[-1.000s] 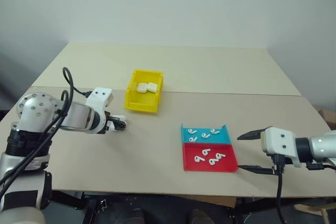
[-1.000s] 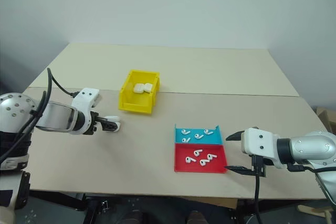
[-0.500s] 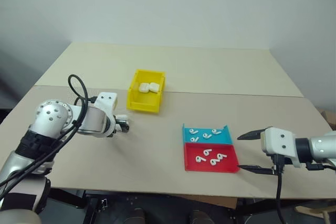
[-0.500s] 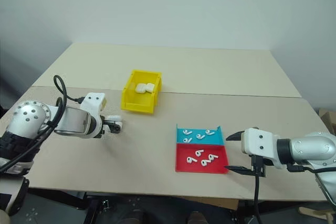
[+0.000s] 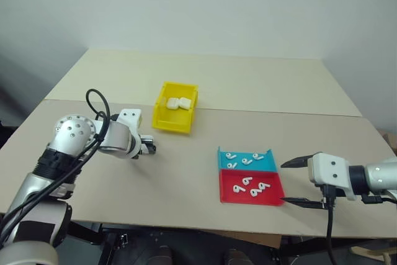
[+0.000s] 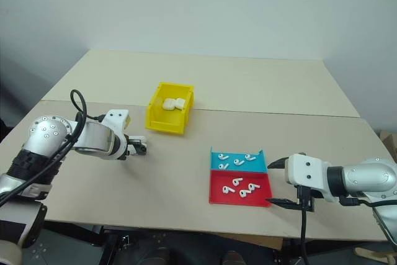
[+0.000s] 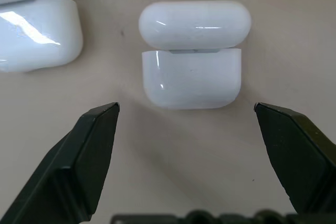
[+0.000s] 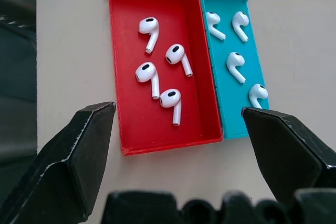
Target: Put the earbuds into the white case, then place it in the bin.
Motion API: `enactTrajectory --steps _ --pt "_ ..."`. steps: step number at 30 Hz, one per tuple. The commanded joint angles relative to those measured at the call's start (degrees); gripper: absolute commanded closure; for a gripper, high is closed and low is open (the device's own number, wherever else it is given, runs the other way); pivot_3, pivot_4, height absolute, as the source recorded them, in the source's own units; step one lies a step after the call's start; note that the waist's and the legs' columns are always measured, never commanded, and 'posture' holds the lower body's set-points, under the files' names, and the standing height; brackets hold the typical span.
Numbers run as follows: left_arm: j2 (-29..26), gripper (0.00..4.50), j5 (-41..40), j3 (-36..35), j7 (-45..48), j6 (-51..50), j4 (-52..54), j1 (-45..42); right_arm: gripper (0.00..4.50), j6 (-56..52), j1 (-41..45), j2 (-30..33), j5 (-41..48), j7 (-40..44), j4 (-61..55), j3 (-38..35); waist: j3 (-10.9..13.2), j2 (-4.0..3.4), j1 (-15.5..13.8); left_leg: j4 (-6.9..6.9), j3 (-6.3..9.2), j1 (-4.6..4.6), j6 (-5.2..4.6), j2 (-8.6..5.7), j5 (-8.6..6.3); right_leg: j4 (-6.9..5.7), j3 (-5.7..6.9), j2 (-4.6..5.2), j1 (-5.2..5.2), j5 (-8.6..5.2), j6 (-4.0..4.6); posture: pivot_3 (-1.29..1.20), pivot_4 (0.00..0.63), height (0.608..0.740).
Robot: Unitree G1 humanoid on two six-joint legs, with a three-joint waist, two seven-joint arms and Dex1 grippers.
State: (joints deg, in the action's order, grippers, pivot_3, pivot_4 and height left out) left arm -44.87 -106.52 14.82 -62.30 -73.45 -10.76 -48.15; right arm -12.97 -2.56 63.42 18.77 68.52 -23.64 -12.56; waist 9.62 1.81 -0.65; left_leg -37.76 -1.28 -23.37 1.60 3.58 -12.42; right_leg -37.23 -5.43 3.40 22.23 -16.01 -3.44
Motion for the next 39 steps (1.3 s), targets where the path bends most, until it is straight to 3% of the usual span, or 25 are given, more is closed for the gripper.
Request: enactTrajectory --steps 1,28,31,35,39 --pt "0.9 0.00 2.7 -1.5 1.4 -0.7 -0.9 -1.9 0.04 -0.3 -0.2 0.7 0.2 -0.3 -1.7 -2.8 0.0 0.00 0.0 0.00 0.00 0.00 0.00 0.00 0.00 0.00 0.00 0.00 0.00 0.00 0.00 0.00 0.150 0.740" --pt "12.1 0.00 26.4 -13.8 10.0 -13.2 -2.2 -2.0 0.04 -1.1 -1.5 0.6 -1.5 -0.7 -2.8 -2.9 0.0 0.01 0.1 0.00 0.05 -0.03 0.01 -0.04 0.01 0.03 0.02 0.01 0.00 0.01 -0.03 0.00 0.150 0.740" --pt "13.9 0.61 29.5 -16.3 11.0 -15.2 -2.7 -2.0 0.00 -1.0 -1.5 0.7 -2.3 -0.8 -2.6 -2.5 0.0 0.01 0.1 0.00 0.05 -0.03 0.01 -0.04 0.01 0.03 0.02 0.01 -0.01 0.02 -0.04 0.00 0.150 0.740" --pt "16.1 1.78 34.7 -19.7 13.6 -17.8 -2.5 -2.3 0.00 -1.1 -1.6 0.6 -2.5 -0.7 -2.7 -2.7 0.0 0.01 0.2 0.00 0.06 -0.01 0.02 -0.05 0.01 0.03 0.02 0.01 -0.01 0.02 -0.04 0.00 0.150 0.740" --pt "16.6 1.77 38.0 -20.4 16.5 -19.0 0.3 -2.4 0.00 -1.1 -1.5 0.6 -2.6 -0.6 -2.7 -2.7 0.0 0.01 0.2 0.00 0.07 -0.01 0.02 -0.06 0.01 0.02 0.02 0.01 -0.02 0.02 -0.05 0.00 0.150 0.740"
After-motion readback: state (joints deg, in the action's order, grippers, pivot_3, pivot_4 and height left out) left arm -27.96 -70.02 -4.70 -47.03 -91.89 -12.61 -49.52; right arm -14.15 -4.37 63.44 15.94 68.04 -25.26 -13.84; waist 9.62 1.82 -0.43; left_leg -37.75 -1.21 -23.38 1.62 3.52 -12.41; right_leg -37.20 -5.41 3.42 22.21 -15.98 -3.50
